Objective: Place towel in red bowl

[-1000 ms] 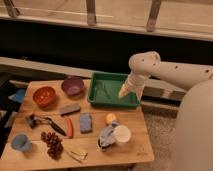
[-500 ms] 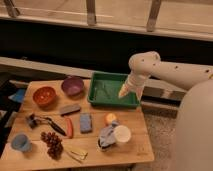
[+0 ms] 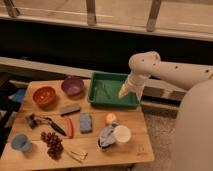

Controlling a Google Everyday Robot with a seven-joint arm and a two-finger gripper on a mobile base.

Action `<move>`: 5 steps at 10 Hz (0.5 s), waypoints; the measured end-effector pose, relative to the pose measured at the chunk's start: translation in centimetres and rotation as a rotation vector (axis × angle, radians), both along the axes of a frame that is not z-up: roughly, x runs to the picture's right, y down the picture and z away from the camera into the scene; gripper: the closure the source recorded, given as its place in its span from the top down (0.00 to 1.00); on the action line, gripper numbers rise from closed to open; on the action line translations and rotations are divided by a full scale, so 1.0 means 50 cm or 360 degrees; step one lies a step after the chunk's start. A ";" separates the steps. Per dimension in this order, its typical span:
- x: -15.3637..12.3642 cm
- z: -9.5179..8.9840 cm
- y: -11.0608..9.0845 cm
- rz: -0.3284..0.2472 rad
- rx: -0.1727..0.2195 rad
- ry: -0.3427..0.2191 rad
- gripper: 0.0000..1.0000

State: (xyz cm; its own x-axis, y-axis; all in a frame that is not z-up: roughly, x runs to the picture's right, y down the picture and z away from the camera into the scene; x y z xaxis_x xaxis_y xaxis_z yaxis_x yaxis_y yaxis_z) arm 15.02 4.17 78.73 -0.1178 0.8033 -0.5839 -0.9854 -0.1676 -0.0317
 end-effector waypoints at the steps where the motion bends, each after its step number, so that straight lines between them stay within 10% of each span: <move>1: 0.000 0.000 0.000 0.0000 0.0000 0.0000 0.68; 5: 0.001 -0.003 -0.002 -0.0007 -0.0004 0.0002 0.68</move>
State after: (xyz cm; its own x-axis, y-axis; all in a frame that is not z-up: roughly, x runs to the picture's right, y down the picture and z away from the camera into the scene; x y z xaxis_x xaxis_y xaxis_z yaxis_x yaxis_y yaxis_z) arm 15.08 4.05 78.58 -0.1152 0.8022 -0.5858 -0.9861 -0.1633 -0.0298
